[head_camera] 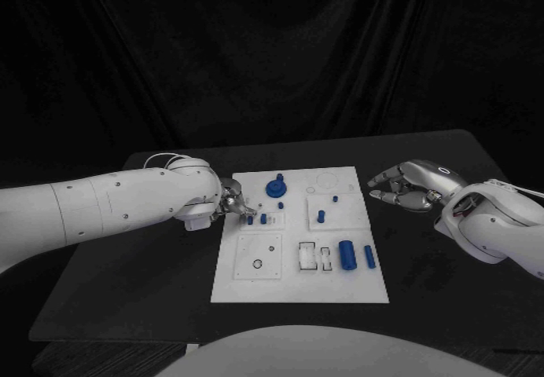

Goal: Assemble the parts on the task board

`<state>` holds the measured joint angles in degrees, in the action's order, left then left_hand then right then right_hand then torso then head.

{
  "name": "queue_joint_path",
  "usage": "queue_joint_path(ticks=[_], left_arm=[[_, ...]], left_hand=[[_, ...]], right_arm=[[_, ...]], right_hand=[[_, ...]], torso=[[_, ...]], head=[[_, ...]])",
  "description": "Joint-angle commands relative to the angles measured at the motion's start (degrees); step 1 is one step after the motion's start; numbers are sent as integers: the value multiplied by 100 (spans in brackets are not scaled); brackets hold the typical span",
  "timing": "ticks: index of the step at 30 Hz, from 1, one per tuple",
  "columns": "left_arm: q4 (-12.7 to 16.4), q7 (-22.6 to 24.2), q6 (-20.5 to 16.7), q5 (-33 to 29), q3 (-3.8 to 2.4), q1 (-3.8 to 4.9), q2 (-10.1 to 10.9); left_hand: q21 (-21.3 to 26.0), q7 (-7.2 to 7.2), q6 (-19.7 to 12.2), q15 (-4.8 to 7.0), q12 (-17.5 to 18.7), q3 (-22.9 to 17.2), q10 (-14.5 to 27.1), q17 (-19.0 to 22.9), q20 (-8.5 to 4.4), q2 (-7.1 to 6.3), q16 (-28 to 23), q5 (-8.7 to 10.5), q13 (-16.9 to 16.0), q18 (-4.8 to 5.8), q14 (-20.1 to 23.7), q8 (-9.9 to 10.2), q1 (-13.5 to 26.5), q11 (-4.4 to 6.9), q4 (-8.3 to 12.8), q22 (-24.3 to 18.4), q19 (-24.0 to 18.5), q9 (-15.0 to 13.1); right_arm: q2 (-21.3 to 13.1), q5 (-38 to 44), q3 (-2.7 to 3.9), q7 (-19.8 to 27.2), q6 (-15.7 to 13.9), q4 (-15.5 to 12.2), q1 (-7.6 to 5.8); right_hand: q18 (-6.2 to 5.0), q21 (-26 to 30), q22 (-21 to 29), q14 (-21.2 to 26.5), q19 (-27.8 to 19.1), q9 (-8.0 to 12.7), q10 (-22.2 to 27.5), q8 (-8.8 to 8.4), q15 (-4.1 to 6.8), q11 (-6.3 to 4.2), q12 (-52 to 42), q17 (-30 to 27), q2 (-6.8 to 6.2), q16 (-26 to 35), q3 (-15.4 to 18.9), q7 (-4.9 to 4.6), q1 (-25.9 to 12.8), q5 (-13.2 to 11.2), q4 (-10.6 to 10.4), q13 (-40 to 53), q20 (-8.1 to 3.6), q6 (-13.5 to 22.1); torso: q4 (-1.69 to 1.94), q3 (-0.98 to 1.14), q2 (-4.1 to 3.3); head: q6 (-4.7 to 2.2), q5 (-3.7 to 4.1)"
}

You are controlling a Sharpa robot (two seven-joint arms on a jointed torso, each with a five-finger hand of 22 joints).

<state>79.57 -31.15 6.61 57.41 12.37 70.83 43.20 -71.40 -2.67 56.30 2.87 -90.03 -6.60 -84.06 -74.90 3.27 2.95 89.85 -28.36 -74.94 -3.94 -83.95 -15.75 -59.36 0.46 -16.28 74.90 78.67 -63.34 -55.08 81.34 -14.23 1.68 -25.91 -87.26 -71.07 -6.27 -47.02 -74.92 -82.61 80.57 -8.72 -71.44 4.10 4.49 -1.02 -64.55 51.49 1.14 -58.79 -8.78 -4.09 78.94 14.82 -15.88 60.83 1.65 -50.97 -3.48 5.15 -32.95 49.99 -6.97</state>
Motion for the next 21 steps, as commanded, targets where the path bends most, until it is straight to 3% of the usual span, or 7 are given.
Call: queue_joint_path(ticks=[1,6,10,14,16,19,21], left_arm=[[76,360,-446,-24,-5,-4,54],[254,1039,-1223,-24,-6,115,245],[410,2134,-2092,-24,-6,335,422],[447,3218,-2595,21,-6,495,473],[410,3630,-2681,273,-6,540,453],[269,4045,-2788,916,-5,567,340],[162,4158,-2780,1404,-4,548,254]], left_hand=[[-18,-2,46,49,3,6,-594,-1510,-15,-85,15,9,-1506,-50,-605,10,-29,47,6,921,40,-13],[-97,19,5,68,3,120,-594,-1510,-29,-251,15,225,-1506,-34,-605,-165,-193,65,34,945,97,-205],[28,-62,-404,24,3,257,-594,-1510,-3,-363,15,912,-1506,-55,-605,-282,-553,1,121,907,3,-452],[639,-382,-1087,-253,1475,261,1120,-732,167,-394,-381,1406,-97,-153,117,107,-1352,-287,345,738,-553,-43],[816,-568,-1415,-396,3526,158,3298,216,279,-399,-984,1890,1564,-171,1129,528,-1785,-437,389,691,-786,553],[606,-680,-1534,-593,5081,45,4304,1345,459,-499,-1814,2308,2700,-120,2125,915,-2114,-652,389,737,-658,1360],[403,-461,-1438,-428,5764,-71,4300,2036,446,-571,-2323,2325,3477,-165,2267,1055,-2389,-540,417,782,-446,1963]], right_arm=[[-14,10,4,-93,7,-6,13],[-39,10,4,-100,5,-14,13],[-61,10,4,-120,-1,-19,12],[-72,10,4,-131,-5,-14,11],[-63,10,4,-131,-3,-9,11],[-51,10,4,-121,-4,-8,11],[-51,10,4,-112,-4,-11,12]], right_hand=[[-48,35,-607,41,-20,8,43,-25,-2,-9,21,-10,15,39,-32,-3,56,32,-8,-5,32,53],[-49,41,-606,41,-21,9,45,-25,-2,-8,25,-11,15,41,-32,-4,53,33,-13,-10,32,53],[-49,42,-606,43,-21,11,49,-25,-3,-6,30,-15,12,45,-31,-4,45,33,-21,-16,32,53],[-50,52,-604,43,-23,12,55,-25,-4,-6,38,-16,11,46,-30,-4,41,32,-26,-25,33,53],[-50,52,-604,43,-23,12,55,-25,-4,-6,38,-16,11,46,-30,-4,41,32,-26,-25,33,53],[-50,52,-604,43,-23,12,55,-25,-4,-6,38,-16,11,46,-30,-4,41,32,-26,-25,33,53],[-50,50,-605,42,-22,12,49,-24,-5,-4,31,-10,10,41,-28,-5,33,30,-34,-18,33,53]], torso=[[1,2,3],[-2,0,3],[-3,-3,2],[-4,-10,-5],[-5,-12,-9],[-11,-8,-7],[-17,-3,-7]], head=[[1,27],[1,56],[1,80],[1,87],[1,86],[1,81],[1,87]])
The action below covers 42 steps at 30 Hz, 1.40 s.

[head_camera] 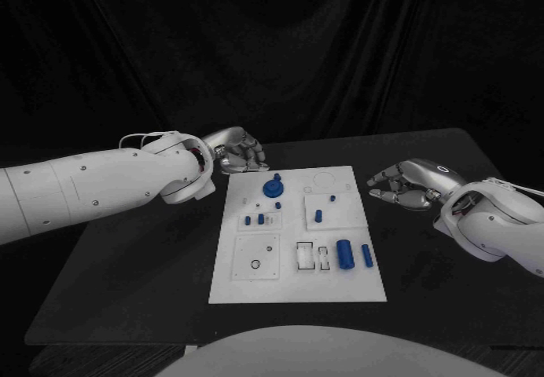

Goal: Assemble the parts on the task board

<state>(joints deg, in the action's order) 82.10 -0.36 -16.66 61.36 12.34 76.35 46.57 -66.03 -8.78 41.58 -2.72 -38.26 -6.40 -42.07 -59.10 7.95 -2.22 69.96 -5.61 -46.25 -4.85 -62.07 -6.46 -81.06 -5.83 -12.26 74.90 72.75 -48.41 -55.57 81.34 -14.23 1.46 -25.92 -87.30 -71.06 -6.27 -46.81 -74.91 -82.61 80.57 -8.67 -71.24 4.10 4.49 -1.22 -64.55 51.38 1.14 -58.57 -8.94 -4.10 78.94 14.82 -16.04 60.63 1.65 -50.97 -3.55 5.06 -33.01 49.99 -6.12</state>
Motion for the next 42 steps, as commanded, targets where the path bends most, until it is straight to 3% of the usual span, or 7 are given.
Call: queue_joint_path(ticks=[1,3,4,12,21,28,42], left_arm=[[-143,1104,-435,1246,-1,-27,-125],[-271,1136,-393,1713,-1,-97,-227],[-318,1145,-381,1848,-1,-125,-264],[-871,1229,-297,2853,-1,-480,-703],[-1067,1144,-116,3064,-1,-653,-885],[-1158,1052,15,3089,-2,-720,-958],[-1286,1024,168,3096,-2,-826,-1112]], left_hand=[[-80,273,-20,202,848,-148,257,602,-87,-78,-450,46,867,-74,89,200,-345,123,60,764,135,685],[35,573,49,207,1245,-165,409,881,-157,-140,-636,45,1466,-79,-41,251,-454,103,147,726,193,1295],[46,589,205,272,1416,-175,492,965,-209,-164,-683,27,1755,-79,-127,269,-482,206,207,727,262,1572],[-55,635,428,384,1610,-408,354,1250,-306,-153,-795,1,2374,-32,-293,265,-637,309,434,791,483,2153],[-165,664,582,369,1582,-453,-102,1169,-319,-188,-611,45,2673,2,-565,248,-456,264,415,856,623,2451],[-159,549,824,368,1579,-489,-324,1239,-315,-189,-594,34,2793,3,-557,179,-370,264,395,868,644,2558],[-145,475,1078,395,1343,-593,-743,1314,-329,-219,-563,-84,2727,2,-540,90,-339,316,431,873,657,2663]], right_arm=[[-3,10,4,-85,-3,-9,11],[-8,10,4,-74,-5,-11,12],[-11,10,4,-68,-6,-12,12],[-51,10,4,-2,-51,-103,14],[-85,10,4,9,-45,-139,34],[-69,10,4,8,-28,-134,41],[-81,10,5,-2,-6,-139,44]], right_hand=[[-50,29,-606,42,-22,8,29,-24,-5,16,31,1,10,19,-13,-5,33,30,-18,2,33,53],[-50,29,-606,42,-22,8,29,-24,-5,16,31,1,10,19,-13,-5,33,30,-18,2,33,53],[-50,29,-606,42,-22,8,29,-24,-5,16,31,1,10,19,-13,-5,33,30,-18,2,33,53],[-46,10,-610,37,-17,8,20,-22,-5,16,19,26,12,-1,-15,-5,30,32,-23,15,33,48],[-46,10,-610,37,-17,8,20,-22,-5,16,19,26,12,-1,-15,-5,30,32,-23,15,33,48],[-46,10,-610,37,-17,8,20,-22,-5,16,19,26,12,-1,-15,-5,30,32,-23,15,33,48],[-47,16,-609,37,-17,8,26,-17,-5,15,28,13,14,10,-18,-4,25,36,-28,3,34,39]], torso=[[-6,13,-2],[-5,17,-9],[3,16,-15],[-3,-1,-73],[0,-25,-122],[-25,-35,-131],[-9,-46,-132]], head=[[1,20],[1,42],[1,52],[1,30],[1,13],[1,-20],[1,16]])
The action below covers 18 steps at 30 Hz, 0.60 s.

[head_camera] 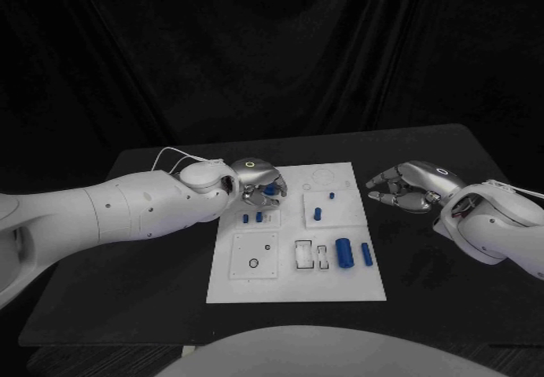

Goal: Assemble the parts on the task board

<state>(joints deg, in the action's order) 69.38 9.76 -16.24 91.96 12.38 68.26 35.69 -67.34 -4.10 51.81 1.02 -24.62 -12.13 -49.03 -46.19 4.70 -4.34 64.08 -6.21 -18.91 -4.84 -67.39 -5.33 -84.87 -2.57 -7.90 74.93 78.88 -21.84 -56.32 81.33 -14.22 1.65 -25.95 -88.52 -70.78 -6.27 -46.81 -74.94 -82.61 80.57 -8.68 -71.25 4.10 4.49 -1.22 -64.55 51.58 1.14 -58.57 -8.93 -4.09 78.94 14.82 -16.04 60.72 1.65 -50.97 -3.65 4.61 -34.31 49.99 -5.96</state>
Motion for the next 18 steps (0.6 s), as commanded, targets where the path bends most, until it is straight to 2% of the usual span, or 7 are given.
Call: queue_joint_path(ticks=[1,4,9,13,18], left_arm=[[-24,7,140,36,-6,-23,-33],[-58,-8,172,36,-6,-40,-59],[-128,-29,228,36,-6,-70,-99],[-202,-20,222,36,-7,-98,-139],[-293,-7,231,36,-7,-126,-189]], left_hand=[[-14,7,58,21,-23,-21,-49,19,-4,-6,28,-24,-8,1,-11,-24,41,-8,-5,871,44,7],[-8,7,75,23,-42,-36,-69,37,-6,1,22,-38,-18,0,-2,-32,35,-5,1,869,42,13],[10,34,29,21,-51,-113,-80,82,-11,-9,15,-205,-27,-1,19,8,7,-19,37,866,37,71],[15,32,60,23,-15,-229,-76,112,-13,-14,20,-439,-5,-1,31,14,-30,-13,78,868,38,115],[32,14,97,26,37,-315,-54,145,-16,-31,16,-548,30,-5,47,10,-46,-12,110,864,30,141]], right_arm=[[-6,10,3,-22,-1,-16,15],[-5,10,3,-21,5,-14,16],[2,10,3,-19,13,-5,17],[3,10,3,-20,23,2,19],[-3,10,3,-24,32,3,28]], right_hand=[[-48,16,-606,37,-17,10,27,-17,-5,15,28,-7,14,10,-18,-4,25,36,-29,-7,34,39],[-49,24,-605,37,-19,11,32,-16,-6,16,36,-7,12,10,-19,-6,20,38,-33,-16,34,36],[-49,24,-605,37,-19,11,32,-16,-6,16,36,-7,12,10,-19,-6,20,38,-33,-16,34,36],[-49,24,-605,37,-19,11,32,-16,-6,16,36,-7,12,10,-19,-6,20,38,-33,-16,34,36],[-51,39,-602,40,-22,11,34,-14,-6,16,38,-16,12,18,-20,-7,18,39,-34,-19,34,33]], torso=[[4,-3,-1],[-10,-3,-3],[-3,-2,-2],[-4,1,-1],[4,3,-4]], head=[[1,-1],[1,-19],[1,-13],[1,-6],[1,12]])
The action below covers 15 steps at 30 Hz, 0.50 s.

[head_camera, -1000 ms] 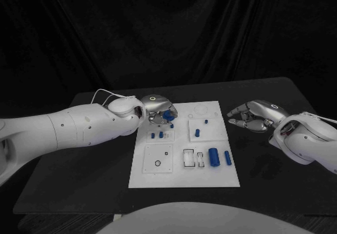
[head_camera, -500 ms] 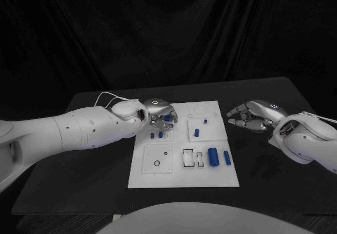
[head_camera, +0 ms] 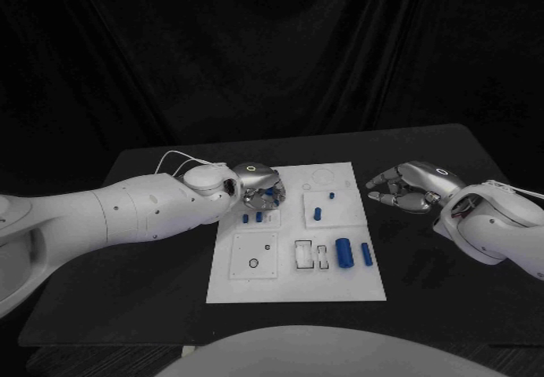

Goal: Assemble the parts on the task board

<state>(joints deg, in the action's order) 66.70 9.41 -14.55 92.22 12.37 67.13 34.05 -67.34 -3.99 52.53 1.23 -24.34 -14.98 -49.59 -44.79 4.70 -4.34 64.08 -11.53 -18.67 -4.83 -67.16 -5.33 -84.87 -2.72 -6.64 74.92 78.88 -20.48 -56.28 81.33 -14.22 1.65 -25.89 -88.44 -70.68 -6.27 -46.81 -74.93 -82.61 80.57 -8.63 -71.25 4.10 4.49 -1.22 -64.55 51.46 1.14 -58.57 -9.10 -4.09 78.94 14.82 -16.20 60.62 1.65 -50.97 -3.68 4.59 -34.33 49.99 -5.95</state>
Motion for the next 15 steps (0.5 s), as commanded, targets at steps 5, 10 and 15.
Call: queue_joint_path(ticks=[5,10,15], left_arm=[[-95,55,65,11,-6,-50,-67],[-126,125,-38,11,-6,-82,-82],[-137,252,-305,11,-6,-106,-82]], left_hand=[[46,-18,90,5,11,-96,-52,31,-17,-18,11,-54,18,-7,39,-14,-52,5,3,862,24,13],[22,-55,282,23,-54,-223,-287,-15,-28,18,70,-91,14,-3,-15,-101,-95,42,78,869,38,7],[-189,-115,765,36,-173,-340,-825,-144,-50,85,198,-142,-12,39,-230,-327,-174,94,236,927,153,-58]], right_arm=[[-20,11,4,-30,34,-4,26],[-22,11,4,-32,36,-1,36],[-19,11,4,-32,36,1,46]], right_hand=[[-51,39,-603,40,-22,6,34,-14,-6,16,38,-5,12,18,-3,-7,18,39,-18,-9,34,33],[-51,39,-603,40,-22,6,34,-14,-6,16,38,-5,12,18,-3,-7,18,39,-18,-9,34,33],[-51,39,-603,40,-22,6,34,-14,-6,16,38,-5,12,18,-3,-7,18,39,-18,-9,34,33]], torso=[[4,1,2],[0,-6,4],[-5,-9,-1]], head=[[1,11],[1,6],[1,-3]])
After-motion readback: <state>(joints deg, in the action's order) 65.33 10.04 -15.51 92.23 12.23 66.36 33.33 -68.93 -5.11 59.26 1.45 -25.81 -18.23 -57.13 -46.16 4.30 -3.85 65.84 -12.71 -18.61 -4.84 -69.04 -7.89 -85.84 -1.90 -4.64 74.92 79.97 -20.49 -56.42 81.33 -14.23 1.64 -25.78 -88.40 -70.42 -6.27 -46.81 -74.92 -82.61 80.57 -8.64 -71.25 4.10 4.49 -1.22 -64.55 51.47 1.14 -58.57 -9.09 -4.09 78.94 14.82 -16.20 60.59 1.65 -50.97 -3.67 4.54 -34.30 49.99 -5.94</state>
